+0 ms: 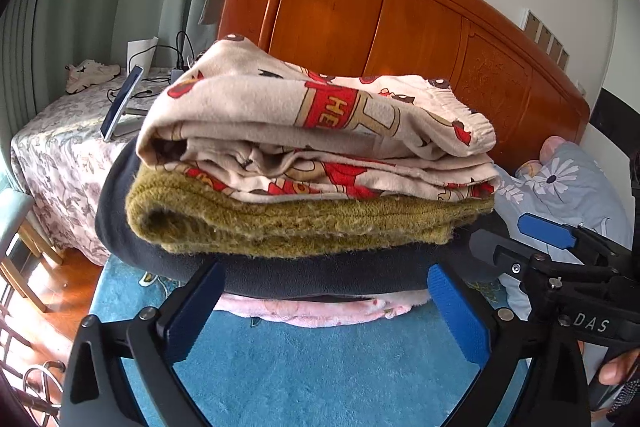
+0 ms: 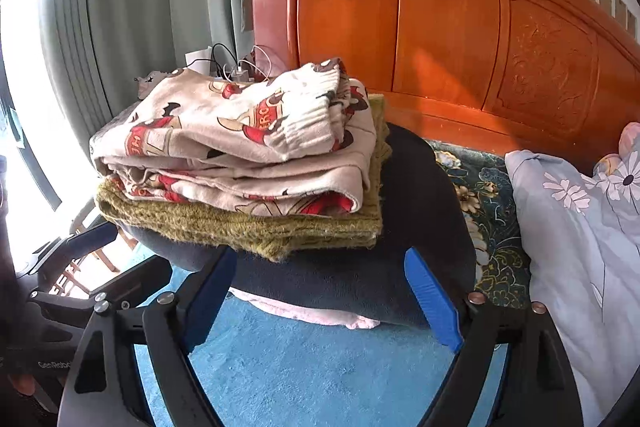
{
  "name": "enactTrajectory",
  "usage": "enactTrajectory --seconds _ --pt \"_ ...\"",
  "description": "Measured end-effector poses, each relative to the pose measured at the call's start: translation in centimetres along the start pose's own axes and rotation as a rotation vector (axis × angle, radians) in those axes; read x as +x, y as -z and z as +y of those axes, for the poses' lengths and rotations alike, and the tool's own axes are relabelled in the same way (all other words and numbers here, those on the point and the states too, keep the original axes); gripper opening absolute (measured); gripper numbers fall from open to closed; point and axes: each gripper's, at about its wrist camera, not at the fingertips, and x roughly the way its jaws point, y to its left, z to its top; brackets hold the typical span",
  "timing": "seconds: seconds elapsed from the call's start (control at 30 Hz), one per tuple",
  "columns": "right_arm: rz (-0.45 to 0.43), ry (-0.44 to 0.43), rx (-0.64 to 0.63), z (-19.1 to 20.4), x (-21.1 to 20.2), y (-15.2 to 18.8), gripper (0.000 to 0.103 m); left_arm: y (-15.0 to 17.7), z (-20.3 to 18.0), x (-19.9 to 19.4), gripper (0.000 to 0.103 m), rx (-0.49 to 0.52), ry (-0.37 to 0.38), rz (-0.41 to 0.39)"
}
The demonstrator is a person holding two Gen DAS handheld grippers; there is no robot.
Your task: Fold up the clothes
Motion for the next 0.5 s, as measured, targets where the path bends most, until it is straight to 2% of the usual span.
enactTrajectory --seconds 0.17,0.5 --pt "0.016 0.019 0.027 -0.8 0.7 0.8 0.095 0.8 0.0 0.9 0.103 -0.023 0.017 0.014" --pt "0.012 0.08 -0.011 -0.7 1.5 1.5 0.096 2.4 0.1 2.4 0.103 -0.061 0.05 0.026"
